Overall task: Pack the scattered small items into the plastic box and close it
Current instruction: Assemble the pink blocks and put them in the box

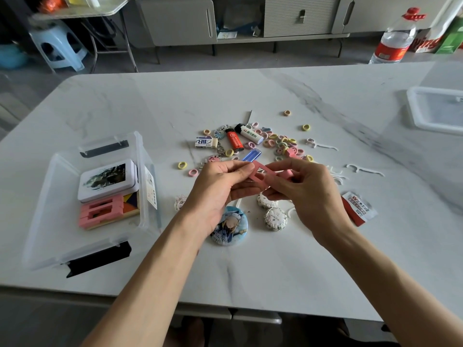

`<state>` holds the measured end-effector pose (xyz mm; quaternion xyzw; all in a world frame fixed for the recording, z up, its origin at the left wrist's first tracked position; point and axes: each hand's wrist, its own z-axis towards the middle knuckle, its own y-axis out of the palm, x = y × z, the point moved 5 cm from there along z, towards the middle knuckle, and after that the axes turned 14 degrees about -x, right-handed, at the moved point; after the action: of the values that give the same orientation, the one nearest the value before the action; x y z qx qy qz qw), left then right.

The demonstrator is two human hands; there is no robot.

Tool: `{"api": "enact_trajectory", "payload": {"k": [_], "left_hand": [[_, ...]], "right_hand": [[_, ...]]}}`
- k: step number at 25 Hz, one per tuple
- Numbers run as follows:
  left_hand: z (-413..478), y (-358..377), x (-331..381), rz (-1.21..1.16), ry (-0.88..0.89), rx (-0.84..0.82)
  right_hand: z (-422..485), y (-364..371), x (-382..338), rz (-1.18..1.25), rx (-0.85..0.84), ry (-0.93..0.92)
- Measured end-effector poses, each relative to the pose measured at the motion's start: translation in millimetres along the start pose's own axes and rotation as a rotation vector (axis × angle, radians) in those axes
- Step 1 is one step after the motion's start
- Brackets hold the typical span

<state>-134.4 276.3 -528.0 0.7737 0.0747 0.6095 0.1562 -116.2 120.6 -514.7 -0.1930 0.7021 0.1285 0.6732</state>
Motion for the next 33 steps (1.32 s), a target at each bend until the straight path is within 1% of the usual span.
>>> {"api": "enact_trajectory", "payload": {"k": [2, 6, 9, 10, 12, 14, 15, 17, 19, 22, 25, 29, 31, 33], "left_hand": [[-0.6, -0.5, 1.2, 0.023, 0.008, 0.006], [-2.3, -0.9, 6.7, 0.219, 0.073, 0.048], [-3.1, 0.3, 9.1, 0.263, 0.096, 0.043], [-3.2, -0.2, 9.5, 0.263, 0.091, 0.045], [-3.6, -3.2, 9.2, 0.246, 0.073, 0.072], [-4.2, -5.6, 8.9, 0.21, 0.057, 0.103], [-4.4, -6.0, 8.8, 0.2, 0.051, 0.106], [-4.1, -6.3, 8.0, 0.194, 0.043, 0.103], [-3.8, -7.4, 7.2, 0.194, 0.035, 0.098], [-3.8, -7.3, 5.6, 0.212, 0.026, 0.09], [-2.4, -5.6, 4.2, 0.215, 0.013, 0.067], [-1.6, -2.1, 1.4, 0.213, -0.002, 0.044], [-2.2, 0.1, 0.5, 0.202, -0.005, 0.038], [-1.8, 1.0, -0.1, 0.175, -0.012, 0.033]], "right_hand": [[0.4, 0.2, -0.3, -0.026, -0.003, -0.007], [1.8, 2.6, 0.8, -0.035, -0.018, -0.004], [2.3, 4.2, 1.1, -0.035, -0.051, -0.007], [2.6, 3.4, 1.6, -0.056, -0.043, -0.009], [3.4, -5.3, 4.1, -0.122, 0.061, 0.001], [5.1, -16.7, 7.6, -0.139, 0.193, 0.05], [6.1, -20.1, 10.3, -0.124, 0.224, 0.096], [7.0, -21.0, 17.1, -0.102, 0.208, 0.199], [8.3, -15.4, 21.7, -0.025, 0.131, 0.233], [10.1, -12.1, 19.5, 0.086, 0.033, 0.181], [10.9, -12.0, 12.9, 0.072, -0.023, 0.092], [7.0, -6.2, 4.5, 0.141, -0.01, -0.016], [4.3, -4.6, 1.6, 0.074, 0.018, -0.042], [2.4, -1.5, -1.2, -0.049, 0.045, -0.058]]}}
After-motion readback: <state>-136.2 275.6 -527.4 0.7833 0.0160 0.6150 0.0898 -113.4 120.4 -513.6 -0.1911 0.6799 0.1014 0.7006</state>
